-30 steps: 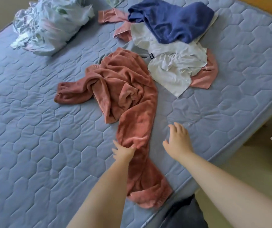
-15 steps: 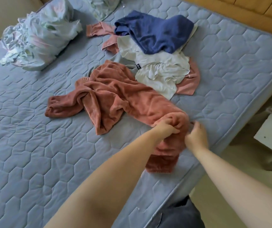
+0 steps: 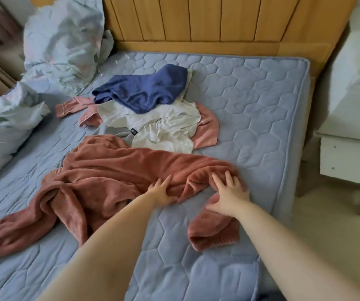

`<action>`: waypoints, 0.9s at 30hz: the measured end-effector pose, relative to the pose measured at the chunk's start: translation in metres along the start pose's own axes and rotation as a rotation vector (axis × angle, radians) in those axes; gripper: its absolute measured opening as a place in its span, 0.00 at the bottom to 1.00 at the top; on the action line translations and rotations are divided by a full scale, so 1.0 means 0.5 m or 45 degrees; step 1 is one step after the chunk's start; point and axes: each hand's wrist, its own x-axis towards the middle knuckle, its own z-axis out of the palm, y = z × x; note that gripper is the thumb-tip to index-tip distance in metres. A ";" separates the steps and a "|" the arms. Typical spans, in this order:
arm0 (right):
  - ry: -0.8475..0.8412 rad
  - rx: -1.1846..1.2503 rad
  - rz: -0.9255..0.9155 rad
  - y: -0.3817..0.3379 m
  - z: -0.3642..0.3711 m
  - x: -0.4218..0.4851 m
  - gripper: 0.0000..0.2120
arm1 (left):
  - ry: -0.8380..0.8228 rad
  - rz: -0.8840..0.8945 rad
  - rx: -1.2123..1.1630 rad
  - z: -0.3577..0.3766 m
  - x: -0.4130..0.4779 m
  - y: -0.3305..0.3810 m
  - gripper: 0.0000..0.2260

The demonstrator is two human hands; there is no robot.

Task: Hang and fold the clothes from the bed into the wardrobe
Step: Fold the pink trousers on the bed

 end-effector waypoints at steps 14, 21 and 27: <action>0.851 0.420 0.301 -0.057 0.167 -0.101 0.26 | 0.225 0.474 -0.183 0.079 0.002 0.020 0.19; 1.491 0.652 0.602 -0.084 0.130 -0.188 0.22 | -0.327 0.773 -1.405 0.134 -0.149 0.156 0.14; 1.499 0.400 0.578 -0.071 0.121 -0.233 0.29 | 0.085 1.174 -0.920 0.083 -0.187 0.134 0.19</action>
